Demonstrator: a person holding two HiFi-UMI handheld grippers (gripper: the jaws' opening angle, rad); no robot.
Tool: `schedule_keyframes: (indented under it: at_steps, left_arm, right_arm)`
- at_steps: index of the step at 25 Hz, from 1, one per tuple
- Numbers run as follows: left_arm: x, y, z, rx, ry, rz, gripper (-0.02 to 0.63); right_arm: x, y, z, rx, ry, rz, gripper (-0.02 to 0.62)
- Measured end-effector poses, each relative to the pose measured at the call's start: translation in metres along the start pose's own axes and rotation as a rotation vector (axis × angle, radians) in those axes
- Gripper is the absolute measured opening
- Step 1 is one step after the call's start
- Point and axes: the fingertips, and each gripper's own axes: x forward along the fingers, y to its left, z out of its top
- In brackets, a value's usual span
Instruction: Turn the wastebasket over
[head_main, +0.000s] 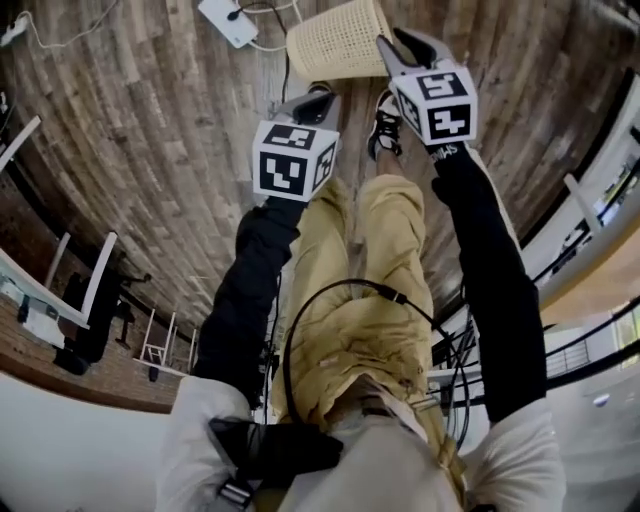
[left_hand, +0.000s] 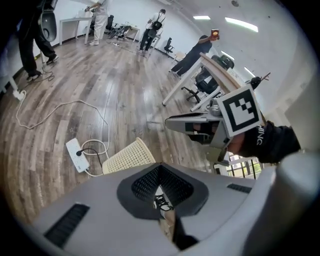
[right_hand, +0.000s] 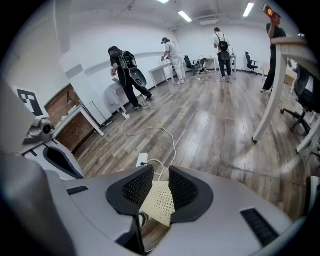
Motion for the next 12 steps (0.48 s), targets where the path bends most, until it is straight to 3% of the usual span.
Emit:
schedule_keyframes:
  at_steps: [4,9,12]
  left_arm:
    - [-0.054,-0.036,0.052,0.058,-0.117,0.0,0.002]
    - [-0.136,-0.086,0.117,0.093,-0.293,-0.017,0.002]
    - [-0.183,-0.117,0.137,0.166,-0.36,0.001,0.002]
  right_arm:
    - [-0.079,0.03,0.074,-0.024,-0.132,-0.004,0.023]
    - [-0.174,0.062,0.16,-0.039,-0.293,-0.005,0.021]
    - [-0.229,0.08,0.192,-0.044,-0.351,0.002,0.021]
